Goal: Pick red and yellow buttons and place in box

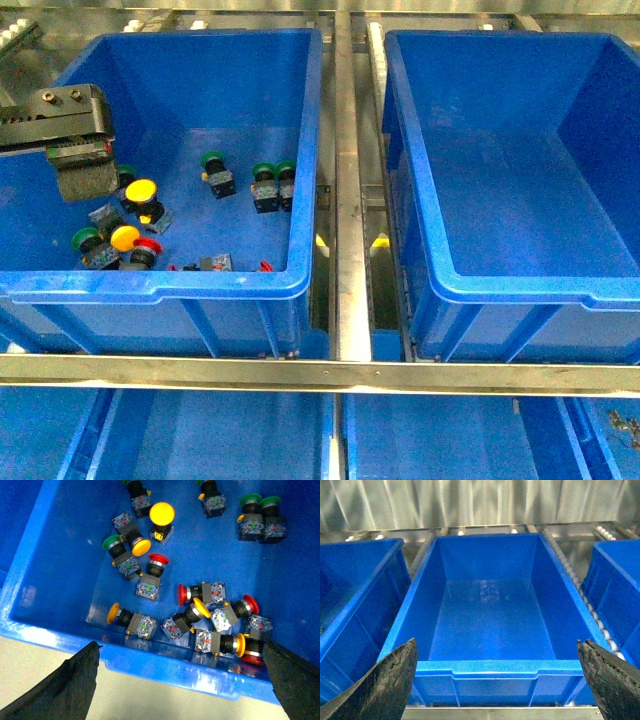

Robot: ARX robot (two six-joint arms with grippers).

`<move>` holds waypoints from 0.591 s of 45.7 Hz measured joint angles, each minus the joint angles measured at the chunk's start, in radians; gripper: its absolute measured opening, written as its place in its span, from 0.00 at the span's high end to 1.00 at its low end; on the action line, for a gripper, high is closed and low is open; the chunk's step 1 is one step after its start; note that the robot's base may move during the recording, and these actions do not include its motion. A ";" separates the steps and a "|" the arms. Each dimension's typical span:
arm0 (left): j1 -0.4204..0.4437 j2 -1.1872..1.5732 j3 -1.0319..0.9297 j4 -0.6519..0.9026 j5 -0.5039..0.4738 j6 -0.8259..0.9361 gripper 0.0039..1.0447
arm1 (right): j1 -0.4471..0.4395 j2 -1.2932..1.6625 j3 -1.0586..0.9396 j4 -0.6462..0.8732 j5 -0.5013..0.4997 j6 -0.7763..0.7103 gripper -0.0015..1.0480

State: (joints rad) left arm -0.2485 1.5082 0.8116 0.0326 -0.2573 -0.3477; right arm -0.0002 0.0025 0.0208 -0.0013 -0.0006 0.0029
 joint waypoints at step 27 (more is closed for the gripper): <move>0.261 0.736 0.774 -0.150 0.259 0.310 0.08 | 0.000 0.000 0.000 0.000 0.000 0.000 0.07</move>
State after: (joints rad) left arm 0.0120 2.2440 1.5856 -0.1169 0.0021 -0.0380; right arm -0.0002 0.0025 0.0208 -0.0013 -0.0006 0.0029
